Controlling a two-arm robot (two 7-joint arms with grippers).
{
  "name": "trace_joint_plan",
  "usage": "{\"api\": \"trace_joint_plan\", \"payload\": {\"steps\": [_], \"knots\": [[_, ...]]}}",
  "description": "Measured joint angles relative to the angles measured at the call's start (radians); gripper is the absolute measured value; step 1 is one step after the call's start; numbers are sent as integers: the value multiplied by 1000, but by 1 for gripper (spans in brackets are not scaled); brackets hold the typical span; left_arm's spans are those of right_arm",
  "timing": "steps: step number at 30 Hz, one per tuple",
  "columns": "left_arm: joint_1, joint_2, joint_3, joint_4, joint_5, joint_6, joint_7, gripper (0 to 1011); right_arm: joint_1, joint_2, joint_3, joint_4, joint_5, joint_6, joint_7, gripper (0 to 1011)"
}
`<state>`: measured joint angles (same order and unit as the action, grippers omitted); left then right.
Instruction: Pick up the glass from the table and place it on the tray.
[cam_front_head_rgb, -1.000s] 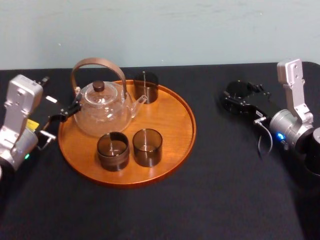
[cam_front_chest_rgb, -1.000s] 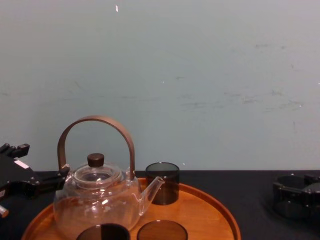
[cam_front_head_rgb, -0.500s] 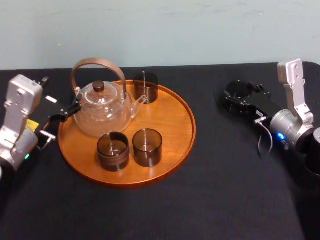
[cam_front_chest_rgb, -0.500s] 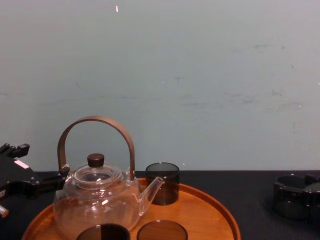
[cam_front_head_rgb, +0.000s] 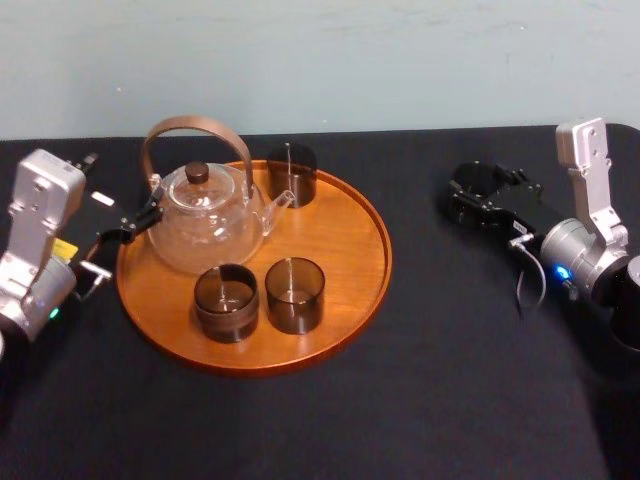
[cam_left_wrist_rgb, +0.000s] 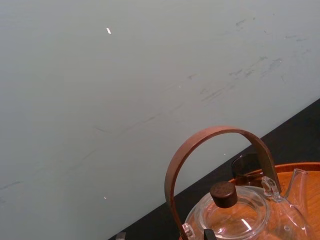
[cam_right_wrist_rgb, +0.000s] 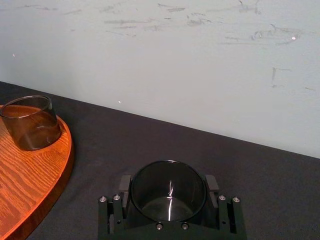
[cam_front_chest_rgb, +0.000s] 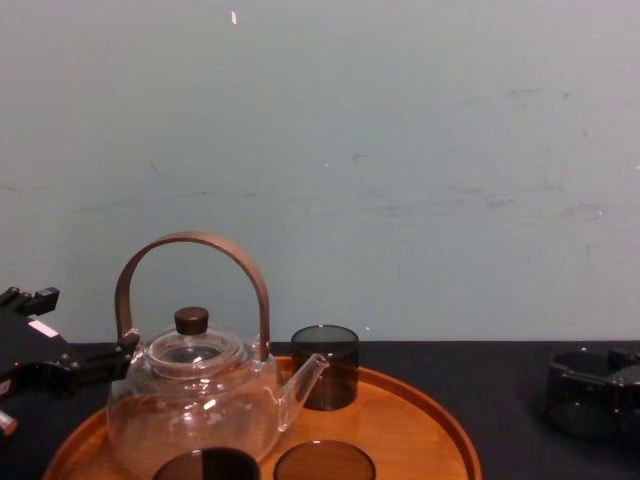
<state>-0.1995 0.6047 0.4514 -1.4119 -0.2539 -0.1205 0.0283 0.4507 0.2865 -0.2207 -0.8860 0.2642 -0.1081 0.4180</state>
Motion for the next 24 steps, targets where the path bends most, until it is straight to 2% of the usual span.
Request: {"api": "trace_joint_plan", "payload": {"steps": [24], "knots": [[0, 0, 0, 0, 0, 0, 0, 1010, 0, 0, 0, 0, 0, 1, 0, 902]]}}
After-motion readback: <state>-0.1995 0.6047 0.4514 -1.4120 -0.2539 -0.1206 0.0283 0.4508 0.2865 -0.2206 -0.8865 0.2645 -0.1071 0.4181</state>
